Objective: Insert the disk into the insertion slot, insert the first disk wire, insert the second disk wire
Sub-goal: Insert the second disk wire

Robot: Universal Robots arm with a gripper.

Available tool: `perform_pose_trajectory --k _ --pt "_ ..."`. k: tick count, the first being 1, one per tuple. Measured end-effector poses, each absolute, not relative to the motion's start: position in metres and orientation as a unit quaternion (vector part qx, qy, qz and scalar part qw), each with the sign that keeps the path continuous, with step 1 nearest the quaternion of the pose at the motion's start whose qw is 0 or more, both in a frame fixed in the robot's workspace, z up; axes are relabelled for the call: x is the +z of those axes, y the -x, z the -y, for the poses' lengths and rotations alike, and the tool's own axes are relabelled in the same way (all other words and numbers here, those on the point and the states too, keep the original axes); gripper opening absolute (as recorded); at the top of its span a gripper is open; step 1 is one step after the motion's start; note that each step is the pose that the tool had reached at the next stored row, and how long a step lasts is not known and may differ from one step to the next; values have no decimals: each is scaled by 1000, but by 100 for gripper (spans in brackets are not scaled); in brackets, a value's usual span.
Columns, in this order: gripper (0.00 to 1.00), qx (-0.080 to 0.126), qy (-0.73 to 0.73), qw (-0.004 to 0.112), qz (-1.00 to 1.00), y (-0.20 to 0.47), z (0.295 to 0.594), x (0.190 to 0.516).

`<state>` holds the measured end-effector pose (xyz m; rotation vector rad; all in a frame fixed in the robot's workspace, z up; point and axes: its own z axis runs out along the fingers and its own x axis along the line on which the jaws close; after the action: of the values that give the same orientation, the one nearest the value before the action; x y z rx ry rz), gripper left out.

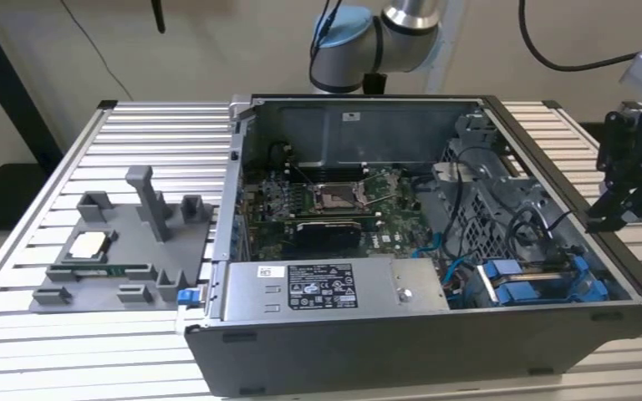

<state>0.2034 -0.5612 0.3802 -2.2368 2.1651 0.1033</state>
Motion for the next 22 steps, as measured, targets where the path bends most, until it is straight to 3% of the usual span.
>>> perform_pose_trajectory --k 5,11,15,18,19,22 --pt "26 43 718 22 -695 -207 563 376" --pt "26 60 717 13 -695 -209 570 374" --pt "26 80 716 25 -693 -209 570 374" --pt "24 86 715 29 -693 -209 570 374" --pt "17 86 715 29 -693 -209 570 374" --pt "16 87 715 30 -693 -209 570 374"
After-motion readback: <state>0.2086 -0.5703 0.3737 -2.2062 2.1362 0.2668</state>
